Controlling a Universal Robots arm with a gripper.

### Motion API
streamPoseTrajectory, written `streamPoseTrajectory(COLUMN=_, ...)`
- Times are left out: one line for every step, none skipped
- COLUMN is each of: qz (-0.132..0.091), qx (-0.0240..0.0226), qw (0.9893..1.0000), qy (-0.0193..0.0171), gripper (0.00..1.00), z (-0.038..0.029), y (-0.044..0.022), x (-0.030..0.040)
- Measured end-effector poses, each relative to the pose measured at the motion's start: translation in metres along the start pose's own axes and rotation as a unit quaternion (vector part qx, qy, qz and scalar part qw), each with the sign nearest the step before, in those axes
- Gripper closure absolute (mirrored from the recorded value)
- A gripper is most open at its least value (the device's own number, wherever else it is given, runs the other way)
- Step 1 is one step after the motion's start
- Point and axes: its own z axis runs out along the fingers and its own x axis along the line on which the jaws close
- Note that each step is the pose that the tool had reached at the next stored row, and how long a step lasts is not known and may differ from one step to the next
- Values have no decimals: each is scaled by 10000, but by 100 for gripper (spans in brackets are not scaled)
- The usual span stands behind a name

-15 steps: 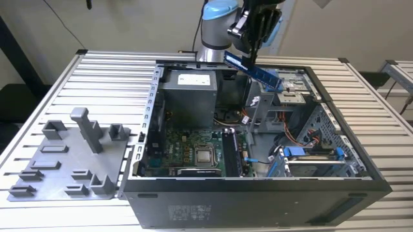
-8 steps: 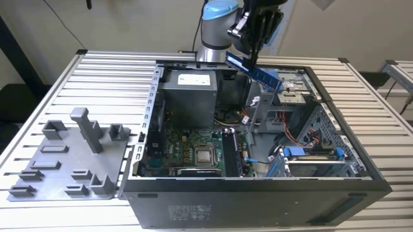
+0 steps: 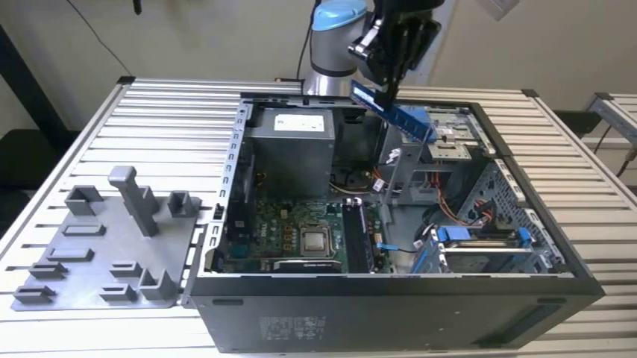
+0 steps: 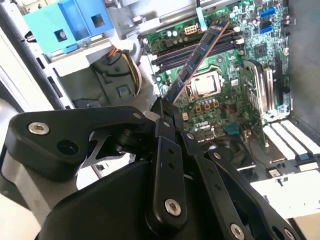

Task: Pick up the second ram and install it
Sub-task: 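Insert the second ram into the second slot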

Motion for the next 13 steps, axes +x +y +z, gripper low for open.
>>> streamPoseTrajectory(qz=68, qx=3, qw=10000, qy=0, gripper=87, z=2, y=0, x=0)
streamPoseTrajectory(qz=140, qx=7, qw=9999, qy=0, gripper=87, z=3, y=0, x=0)
streamPoseTrajectory(qz=214, qx=11, qw=9998, qy=0, gripper=87, z=3, y=0, x=0)
streamPoseTrajectory(qz=294, qx=15, qw=9996, qy=0, gripper=87, z=4, y=0, x=0)
streamPoseTrajectory(qz=366, qx=19, qw=9993, qy=-1, gripper=87, z=5, y=0, x=0)
streamPoseTrajectory(qz=441, qx=23, qw=9990, qy=-1, gripper=87, z=6, y=0, x=0)
streamPoseTrajectory(qz=500, qx=27, qw=9987, qy=0, gripper=87, z=6, y=0, x=0)
streamPoseTrajectory(qz=565, qx=31, qw=9984, qy=0, gripper=87, z=6, y=-1, x=1)
streamPoseTrajectory(qz=619, qx=35, qw=9981, qy=0, gripper=87, z=6, y=-1, x=1)
streamPoseTrajectory(qz=666, qx=40, qw=9978, qy=2, gripper=87, z=7, y=-1, x=1)
streamPoseTrajectory(qz=703, qx=45, qw=9975, qy=4, gripper=87, z=7, y=-2, x=1)
streamPoseTrajectory(qz=742, qx=49, qw=9972, qy=6, gripper=87, z=7, y=-3, x=1)
streamPoseTrajectory(qz=791, qx=53, qw=9969, qy=6, gripper=87, z=10, y=-3, x=1)
